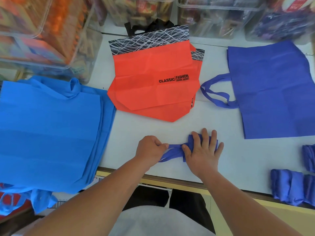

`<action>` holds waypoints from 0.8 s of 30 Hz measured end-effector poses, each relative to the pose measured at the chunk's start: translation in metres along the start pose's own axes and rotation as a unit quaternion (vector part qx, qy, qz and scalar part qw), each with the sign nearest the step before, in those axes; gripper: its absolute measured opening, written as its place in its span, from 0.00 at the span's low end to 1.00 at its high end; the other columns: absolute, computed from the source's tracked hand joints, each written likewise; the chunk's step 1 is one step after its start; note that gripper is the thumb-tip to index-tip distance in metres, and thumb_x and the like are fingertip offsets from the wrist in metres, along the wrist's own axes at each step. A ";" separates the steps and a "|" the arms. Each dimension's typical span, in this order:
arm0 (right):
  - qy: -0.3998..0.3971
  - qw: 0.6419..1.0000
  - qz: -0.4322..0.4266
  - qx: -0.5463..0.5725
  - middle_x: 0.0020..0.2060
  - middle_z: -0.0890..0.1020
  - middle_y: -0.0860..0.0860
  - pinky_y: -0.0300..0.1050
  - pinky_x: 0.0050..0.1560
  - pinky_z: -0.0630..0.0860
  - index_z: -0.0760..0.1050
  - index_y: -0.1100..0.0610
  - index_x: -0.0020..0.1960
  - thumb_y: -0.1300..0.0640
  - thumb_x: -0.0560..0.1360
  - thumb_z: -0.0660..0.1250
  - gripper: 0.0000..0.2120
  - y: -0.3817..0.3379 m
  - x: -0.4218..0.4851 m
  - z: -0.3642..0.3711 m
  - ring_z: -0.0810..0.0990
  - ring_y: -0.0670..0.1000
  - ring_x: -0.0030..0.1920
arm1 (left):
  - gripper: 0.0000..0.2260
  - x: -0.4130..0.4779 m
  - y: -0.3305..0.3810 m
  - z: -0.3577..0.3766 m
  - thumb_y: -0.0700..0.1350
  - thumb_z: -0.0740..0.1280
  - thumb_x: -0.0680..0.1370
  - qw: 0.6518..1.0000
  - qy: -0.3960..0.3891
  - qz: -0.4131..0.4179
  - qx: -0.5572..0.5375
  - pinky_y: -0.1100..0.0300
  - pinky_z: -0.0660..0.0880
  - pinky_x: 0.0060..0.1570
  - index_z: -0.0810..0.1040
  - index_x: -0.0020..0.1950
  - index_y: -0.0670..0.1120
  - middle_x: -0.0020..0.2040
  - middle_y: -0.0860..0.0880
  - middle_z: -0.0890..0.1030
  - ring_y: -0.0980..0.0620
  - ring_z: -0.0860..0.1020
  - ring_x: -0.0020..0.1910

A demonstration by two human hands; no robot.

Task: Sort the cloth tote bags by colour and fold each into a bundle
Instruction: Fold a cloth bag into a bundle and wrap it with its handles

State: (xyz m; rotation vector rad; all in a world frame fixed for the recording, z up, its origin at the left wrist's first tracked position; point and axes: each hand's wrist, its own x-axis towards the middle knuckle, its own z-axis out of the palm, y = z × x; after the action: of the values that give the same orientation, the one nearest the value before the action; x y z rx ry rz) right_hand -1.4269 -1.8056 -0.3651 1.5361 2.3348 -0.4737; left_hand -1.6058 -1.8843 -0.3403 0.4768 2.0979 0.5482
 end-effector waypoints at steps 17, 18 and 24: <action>-0.031 0.999 0.001 0.009 0.80 0.41 0.49 0.65 0.77 0.43 0.46 0.38 0.80 0.28 0.78 0.44 0.33 0.003 0.001 -0.004 0.32 0.58 0.79 | 0.21 0.020 -0.044 -0.037 0.53 0.72 0.77 0.821 -0.125 0.469 0.302 0.55 0.74 0.61 0.80 0.67 0.45 0.70 0.49 0.76 0.50 0.73 0.68; -0.034 0.999 -0.001 0.006 0.80 0.41 0.49 0.65 0.77 0.44 0.46 0.38 0.79 0.27 0.78 0.44 0.33 0.002 0.001 -0.005 0.33 0.58 0.79 | 0.18 0.023 -0.043 -0.038 0.50 0.74 0.76 0.812 -0.140 0.474 0.309 0.54 0.75 0.59 0.82 0.63 0.44 0.69 0.49 0.76 0.49 0.73 0.67; -0.056 0.998 0.003 -0.004 0.80 0.41 0.49 0.65 0.77 0.45 0.45 0.37 0.78 0.26 0.77 0.45 0.33 0.002 0.005 -0.007 0.32 0.58 0.78 | 0.05 0.020 -0.028 -0.054 0.49 0.70 0.79 0.810 -0.212 0.453 0.306 0.50 0.75 0.56 0.79 0.50 0.48 0.63 0.51 0.79 0.50 0.76 0.60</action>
State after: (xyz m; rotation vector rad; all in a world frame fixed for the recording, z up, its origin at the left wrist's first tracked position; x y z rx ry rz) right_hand -1.4277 -1.7977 -0.3612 1.4724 2.2440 -0.5333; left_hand -1.6647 -1.9077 -0.3415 1.8448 1.4601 0.2066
